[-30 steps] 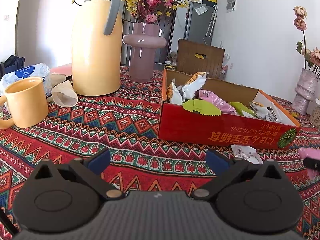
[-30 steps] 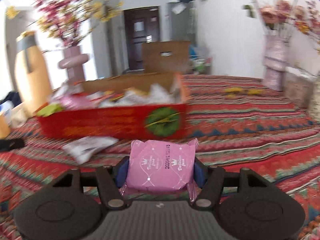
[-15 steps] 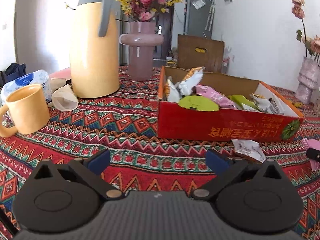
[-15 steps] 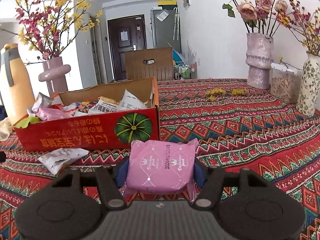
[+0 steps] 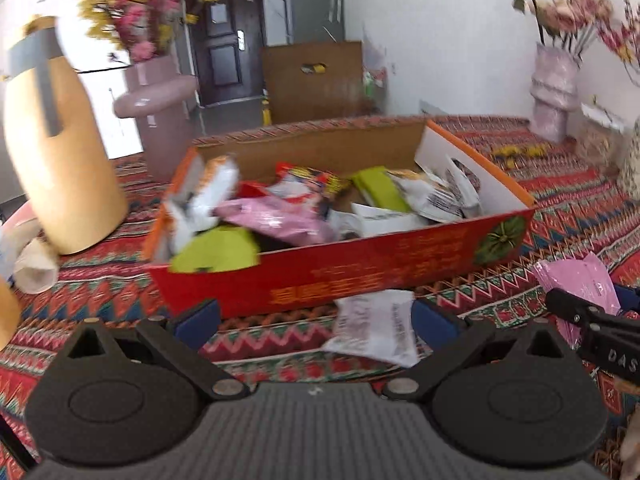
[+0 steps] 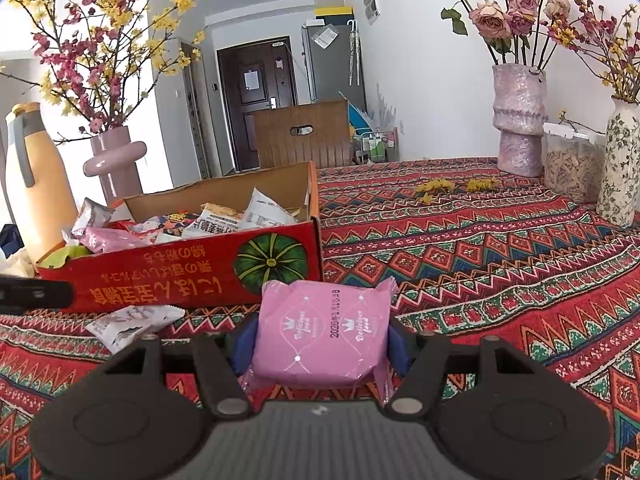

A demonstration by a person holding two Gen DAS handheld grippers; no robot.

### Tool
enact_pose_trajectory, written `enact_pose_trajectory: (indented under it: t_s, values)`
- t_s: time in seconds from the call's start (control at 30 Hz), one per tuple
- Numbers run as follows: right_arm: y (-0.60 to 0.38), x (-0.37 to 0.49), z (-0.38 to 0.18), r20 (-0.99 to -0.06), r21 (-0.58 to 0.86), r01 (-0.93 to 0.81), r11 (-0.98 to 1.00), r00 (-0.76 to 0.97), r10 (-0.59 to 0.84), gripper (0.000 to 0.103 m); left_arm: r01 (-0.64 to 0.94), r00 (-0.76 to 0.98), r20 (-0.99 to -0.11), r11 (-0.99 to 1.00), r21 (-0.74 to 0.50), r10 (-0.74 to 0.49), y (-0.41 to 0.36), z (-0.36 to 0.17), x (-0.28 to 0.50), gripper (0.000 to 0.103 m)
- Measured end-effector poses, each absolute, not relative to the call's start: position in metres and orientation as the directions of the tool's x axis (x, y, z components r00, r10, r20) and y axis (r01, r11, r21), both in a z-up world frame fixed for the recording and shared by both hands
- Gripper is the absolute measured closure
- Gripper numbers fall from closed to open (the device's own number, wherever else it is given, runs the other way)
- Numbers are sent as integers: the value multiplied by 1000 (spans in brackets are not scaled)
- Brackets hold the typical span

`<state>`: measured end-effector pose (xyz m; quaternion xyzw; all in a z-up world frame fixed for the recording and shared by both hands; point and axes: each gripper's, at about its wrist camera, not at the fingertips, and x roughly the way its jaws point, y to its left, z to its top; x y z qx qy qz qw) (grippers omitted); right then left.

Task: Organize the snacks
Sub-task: 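Grasp a white sachet with the left gripper while the right holds the pink packet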

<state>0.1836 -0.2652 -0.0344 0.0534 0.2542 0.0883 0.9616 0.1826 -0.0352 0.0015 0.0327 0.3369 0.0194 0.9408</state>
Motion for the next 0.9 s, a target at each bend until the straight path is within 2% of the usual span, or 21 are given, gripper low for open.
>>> enact_pose_trajectory:
  t_s: [0.33, 0.43, 0.57, 0.9]
  values:
    - [-265, 184, -35, -482, 166, -164, 972, 847, 225, 40, -9, 699, -712, 996, 90, 71, -62, -29, 216, 0]
    - [-266, 183, -35, -482, 172, -166, 971, 846, 230, 40, -15, 692, -718, 995, 94, 79, -66, -35, 218, 9]
    - [-266, 183, -35, -480, 177, -170, 969, 845, 236, 40, -1, 682, -730, 998, 63, 47, -65, -38, 217, 41]
    - [-267, 183, -34, -475, 183, -168, 969, 848, 237, 40, 16, 728, -685, 1000, 25, 6, -66, -29, 190, 43]
